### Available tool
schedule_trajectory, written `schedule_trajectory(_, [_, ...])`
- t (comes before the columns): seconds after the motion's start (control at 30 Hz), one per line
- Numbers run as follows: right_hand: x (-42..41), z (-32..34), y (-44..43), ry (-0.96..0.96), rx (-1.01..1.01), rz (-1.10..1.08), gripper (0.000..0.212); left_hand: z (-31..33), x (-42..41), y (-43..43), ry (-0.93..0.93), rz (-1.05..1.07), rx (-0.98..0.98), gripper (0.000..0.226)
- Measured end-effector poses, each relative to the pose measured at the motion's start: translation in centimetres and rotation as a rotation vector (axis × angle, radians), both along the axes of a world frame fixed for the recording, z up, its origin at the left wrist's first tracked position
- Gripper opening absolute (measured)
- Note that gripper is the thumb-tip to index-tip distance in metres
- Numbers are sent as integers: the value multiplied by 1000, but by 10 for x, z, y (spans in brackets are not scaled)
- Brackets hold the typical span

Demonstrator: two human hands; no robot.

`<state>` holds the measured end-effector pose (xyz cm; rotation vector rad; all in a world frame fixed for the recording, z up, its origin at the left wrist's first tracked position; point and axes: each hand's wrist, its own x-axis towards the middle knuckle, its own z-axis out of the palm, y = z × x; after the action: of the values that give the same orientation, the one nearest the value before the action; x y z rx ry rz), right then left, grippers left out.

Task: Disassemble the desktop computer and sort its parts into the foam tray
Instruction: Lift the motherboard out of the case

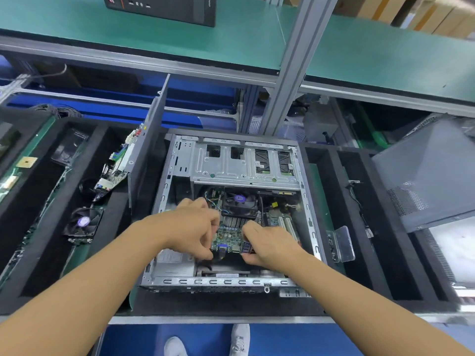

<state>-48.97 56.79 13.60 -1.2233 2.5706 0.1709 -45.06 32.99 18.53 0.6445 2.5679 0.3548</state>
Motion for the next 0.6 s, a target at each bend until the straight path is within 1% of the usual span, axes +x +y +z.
schedule_trajectory(0.07, [0,1,-1,3,-1,1,41,-4,-5,2,91,27,17,23])
schedule_trajectory(0.17, [0,1,0,-2,-18,0,43,-10,-12,4,66,25,-21,17])
schedule_trajectory(0.27, [1,0,1,3,-46,-17,39,-16,-14,10,82,23,-120,31])
schedule_trajectory(0.33, [0,-1,2,7,-54,-32,39,-19,-13,13,85,5,-154,33])
schedule_trajectory(0.47, [-1,-2,6,32,-81,-21,38,-22,-12,8,-10,-11,-71,18])
schedule_trajectory(0.53, [0,-1,7,44,-94,-3,38,-22,-10,5,-44,-6,-42,24])
schedule_trajectory(0.6, [1,0,7,51,-96,10,38,-25,-9,5,-2,-2,-43,30])
